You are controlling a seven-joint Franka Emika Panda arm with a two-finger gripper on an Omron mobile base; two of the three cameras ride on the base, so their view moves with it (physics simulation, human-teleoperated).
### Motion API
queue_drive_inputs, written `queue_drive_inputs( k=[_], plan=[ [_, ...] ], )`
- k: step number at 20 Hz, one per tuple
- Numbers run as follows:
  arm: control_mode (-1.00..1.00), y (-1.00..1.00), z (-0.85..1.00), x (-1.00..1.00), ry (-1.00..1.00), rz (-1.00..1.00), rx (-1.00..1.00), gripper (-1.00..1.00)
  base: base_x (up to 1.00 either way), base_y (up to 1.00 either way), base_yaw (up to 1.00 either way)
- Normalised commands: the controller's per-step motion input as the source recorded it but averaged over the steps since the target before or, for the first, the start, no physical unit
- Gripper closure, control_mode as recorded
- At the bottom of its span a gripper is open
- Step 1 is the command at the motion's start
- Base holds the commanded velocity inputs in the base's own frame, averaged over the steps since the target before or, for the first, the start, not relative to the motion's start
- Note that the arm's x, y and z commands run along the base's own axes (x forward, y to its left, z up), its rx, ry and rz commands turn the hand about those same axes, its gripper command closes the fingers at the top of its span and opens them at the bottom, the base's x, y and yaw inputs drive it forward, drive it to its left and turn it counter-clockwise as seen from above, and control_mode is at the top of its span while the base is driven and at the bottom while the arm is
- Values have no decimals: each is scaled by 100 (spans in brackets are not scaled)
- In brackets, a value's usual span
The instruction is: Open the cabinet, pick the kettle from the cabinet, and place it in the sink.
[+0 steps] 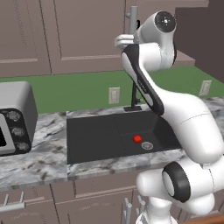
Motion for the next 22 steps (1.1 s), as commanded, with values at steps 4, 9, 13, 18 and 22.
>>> queue_drive_inputs(
  k=[4, 9, 13, 18, 22],
  plan=[
    [-100, 0, -8, 53, 6, 0, -7, -100, 0, 0, 0],
    [-100, 0, -10, 51, 5, 2, -3, -100, 0, 0, 0],
    [-100, 7, -14, 45, 2, 3, -1, 100, 0, 0, 0],
    [-100, 15, -13, 29, 0, 2, -3, 100, 0, 0, 0],
    [-100, 41, -11, 12, 0, 0, -7, 100, 0, 0, 0]
  ],
)
